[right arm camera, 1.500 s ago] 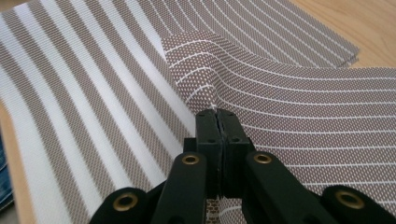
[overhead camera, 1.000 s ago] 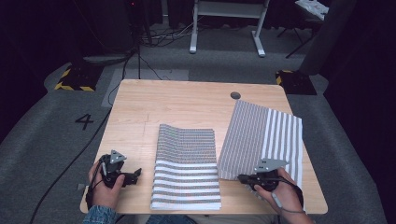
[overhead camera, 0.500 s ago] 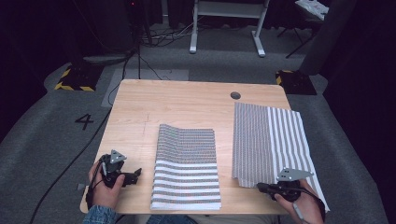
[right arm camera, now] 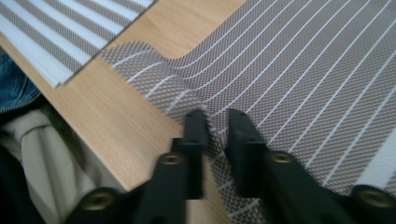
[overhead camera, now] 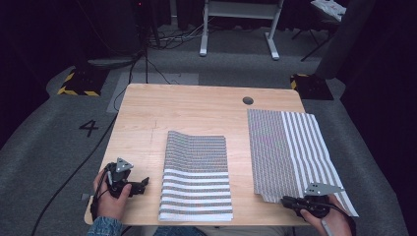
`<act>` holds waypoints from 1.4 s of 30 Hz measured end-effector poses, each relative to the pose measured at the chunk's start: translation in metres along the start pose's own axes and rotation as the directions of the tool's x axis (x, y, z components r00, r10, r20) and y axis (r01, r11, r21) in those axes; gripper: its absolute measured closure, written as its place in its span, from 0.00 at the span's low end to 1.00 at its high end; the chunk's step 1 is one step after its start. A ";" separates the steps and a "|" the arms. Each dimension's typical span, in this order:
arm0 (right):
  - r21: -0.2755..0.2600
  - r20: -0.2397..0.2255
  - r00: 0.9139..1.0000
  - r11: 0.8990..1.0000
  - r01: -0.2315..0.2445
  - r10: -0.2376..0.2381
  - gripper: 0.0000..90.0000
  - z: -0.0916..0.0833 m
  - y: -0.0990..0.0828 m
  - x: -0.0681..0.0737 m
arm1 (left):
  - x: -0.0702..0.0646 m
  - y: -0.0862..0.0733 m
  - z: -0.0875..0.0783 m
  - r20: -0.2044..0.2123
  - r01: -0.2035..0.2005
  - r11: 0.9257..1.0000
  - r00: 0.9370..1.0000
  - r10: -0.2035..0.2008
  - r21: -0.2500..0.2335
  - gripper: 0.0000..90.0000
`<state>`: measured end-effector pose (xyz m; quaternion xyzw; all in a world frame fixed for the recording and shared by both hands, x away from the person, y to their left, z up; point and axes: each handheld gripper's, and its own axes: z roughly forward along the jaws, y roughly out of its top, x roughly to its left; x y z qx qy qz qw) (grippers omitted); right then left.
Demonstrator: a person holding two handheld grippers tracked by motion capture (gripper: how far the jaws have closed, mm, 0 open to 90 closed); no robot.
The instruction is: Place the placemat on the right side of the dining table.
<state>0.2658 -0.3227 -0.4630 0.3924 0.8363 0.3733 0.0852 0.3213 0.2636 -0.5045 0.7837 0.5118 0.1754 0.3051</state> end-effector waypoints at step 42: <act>0.036 0.272 0.960 0.996 -0.083 0.070 0.36 0.065 0.048 -0.088 | -0.001 0.000 0.000 -0.005 0.003 1.000 1.000 -0.003 -0.002 0.00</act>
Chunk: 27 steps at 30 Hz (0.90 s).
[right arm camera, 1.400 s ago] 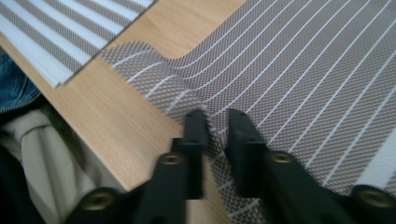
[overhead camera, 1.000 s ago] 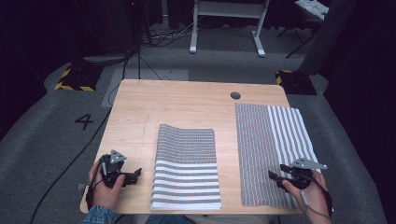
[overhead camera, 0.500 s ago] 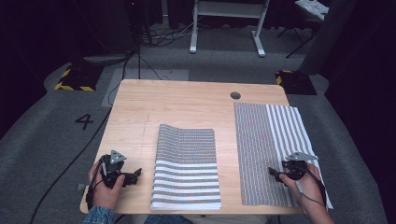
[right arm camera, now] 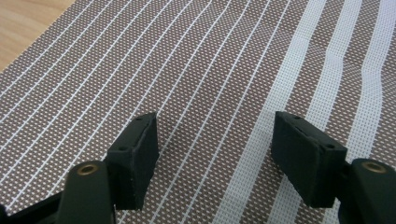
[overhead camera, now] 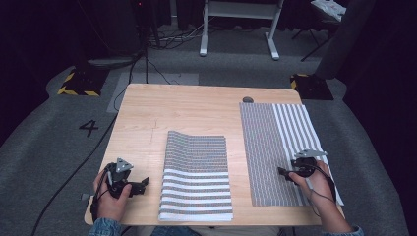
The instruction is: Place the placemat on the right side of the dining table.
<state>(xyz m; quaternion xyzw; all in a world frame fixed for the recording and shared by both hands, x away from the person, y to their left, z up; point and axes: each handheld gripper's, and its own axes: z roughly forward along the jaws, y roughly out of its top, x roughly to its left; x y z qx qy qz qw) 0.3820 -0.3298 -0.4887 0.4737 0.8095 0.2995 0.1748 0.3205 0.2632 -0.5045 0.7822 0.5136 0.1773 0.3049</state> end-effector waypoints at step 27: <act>-0.060 -0.001 1.000 0.998 0.010 -0.010 0.41 0.023 0.021 0.001 | 0.000 0.000 0.000 0.002 0.002 1.000 1.000 -0.002 -0.002 0.00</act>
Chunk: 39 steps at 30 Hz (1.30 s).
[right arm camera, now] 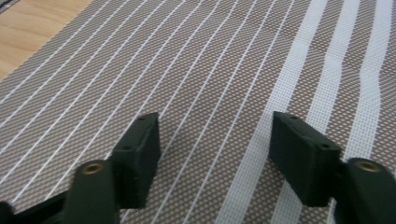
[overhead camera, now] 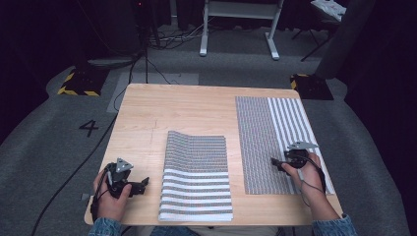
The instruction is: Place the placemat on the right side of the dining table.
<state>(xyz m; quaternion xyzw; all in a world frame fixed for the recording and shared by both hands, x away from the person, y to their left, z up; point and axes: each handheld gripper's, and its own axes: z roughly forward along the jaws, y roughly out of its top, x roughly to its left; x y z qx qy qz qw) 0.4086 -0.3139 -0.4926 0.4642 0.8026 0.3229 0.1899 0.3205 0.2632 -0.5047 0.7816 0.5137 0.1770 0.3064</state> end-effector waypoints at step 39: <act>-0.176 -0.428 0.835 0.938 0.298 -0.346 0.37 -0.028 0.024 0.190 | 0.000 0.001 0.001 0.005 -0.005 1.000 1.000 0.005 0.004 0.00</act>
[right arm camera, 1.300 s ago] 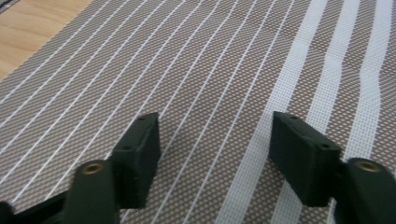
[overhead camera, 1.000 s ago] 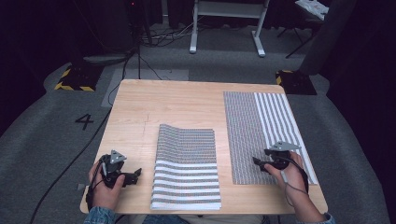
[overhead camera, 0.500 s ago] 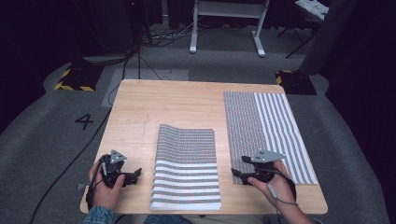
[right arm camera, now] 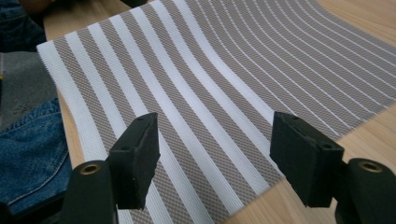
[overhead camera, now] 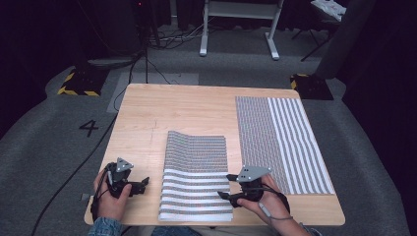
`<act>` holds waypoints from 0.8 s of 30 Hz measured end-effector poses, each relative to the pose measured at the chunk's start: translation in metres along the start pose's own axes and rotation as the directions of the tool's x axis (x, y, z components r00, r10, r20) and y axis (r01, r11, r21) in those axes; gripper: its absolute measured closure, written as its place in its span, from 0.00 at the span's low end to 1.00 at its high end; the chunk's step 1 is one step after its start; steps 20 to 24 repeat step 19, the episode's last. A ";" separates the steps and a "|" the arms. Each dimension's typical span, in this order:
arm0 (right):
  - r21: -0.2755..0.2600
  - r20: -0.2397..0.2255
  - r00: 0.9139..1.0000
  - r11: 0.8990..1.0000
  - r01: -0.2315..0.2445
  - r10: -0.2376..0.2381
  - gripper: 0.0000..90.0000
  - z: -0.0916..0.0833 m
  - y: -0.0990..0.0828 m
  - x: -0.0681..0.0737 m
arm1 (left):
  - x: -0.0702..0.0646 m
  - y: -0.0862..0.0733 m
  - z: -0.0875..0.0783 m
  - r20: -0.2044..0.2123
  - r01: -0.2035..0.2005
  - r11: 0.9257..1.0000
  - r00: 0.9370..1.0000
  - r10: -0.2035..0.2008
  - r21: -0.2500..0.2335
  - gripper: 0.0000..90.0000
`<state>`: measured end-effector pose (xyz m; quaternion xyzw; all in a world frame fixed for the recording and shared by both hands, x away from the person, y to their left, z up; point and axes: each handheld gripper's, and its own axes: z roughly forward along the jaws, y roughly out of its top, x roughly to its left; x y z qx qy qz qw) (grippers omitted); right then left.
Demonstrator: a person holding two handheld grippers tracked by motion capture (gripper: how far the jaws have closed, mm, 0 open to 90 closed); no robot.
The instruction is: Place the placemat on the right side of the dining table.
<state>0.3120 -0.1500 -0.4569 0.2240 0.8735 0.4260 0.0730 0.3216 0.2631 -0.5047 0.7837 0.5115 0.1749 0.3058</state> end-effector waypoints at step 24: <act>0.027 -0.048 0.995 0.996 0.086 -0.085 0.33 0.057 -0.015 0.025 | 0.000 0.000 0.000 0.001 0.000 1.000 1.000 0.000 0.000 0.00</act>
